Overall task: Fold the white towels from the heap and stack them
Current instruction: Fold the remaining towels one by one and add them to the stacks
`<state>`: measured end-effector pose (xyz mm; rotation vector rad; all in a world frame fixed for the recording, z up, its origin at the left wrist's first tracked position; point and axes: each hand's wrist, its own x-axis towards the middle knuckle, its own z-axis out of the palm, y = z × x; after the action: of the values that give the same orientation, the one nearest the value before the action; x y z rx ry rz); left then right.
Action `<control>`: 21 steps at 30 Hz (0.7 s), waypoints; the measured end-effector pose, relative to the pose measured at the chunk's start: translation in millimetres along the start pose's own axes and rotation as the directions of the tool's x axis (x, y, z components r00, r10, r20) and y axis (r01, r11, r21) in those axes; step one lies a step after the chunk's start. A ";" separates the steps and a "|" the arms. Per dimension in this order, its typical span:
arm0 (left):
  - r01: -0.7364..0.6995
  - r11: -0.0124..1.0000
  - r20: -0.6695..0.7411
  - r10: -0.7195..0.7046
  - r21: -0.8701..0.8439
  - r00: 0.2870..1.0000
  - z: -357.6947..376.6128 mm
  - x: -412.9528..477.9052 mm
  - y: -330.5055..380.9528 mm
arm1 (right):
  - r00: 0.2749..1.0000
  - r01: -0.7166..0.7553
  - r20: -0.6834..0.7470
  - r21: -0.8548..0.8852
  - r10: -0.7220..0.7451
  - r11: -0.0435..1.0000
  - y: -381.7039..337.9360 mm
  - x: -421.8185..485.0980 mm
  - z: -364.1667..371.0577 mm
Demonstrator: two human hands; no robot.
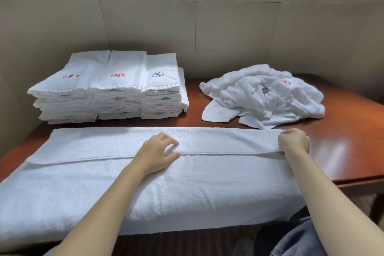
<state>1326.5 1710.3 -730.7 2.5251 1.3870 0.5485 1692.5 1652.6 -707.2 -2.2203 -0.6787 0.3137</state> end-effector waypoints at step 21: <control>-0.170 0.983 -0.282 0.184 0.075 0.942 19.0 9.5 24.2 | 0.917 0.371 0.109 -0.587 -0.385 0.719 0.9 -26.9 -4.3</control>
<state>1357.7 1705.3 -737.3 2.7119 1.2794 0.9620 1672.4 1634.4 -704.7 -2.5761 -1.3492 -0.1700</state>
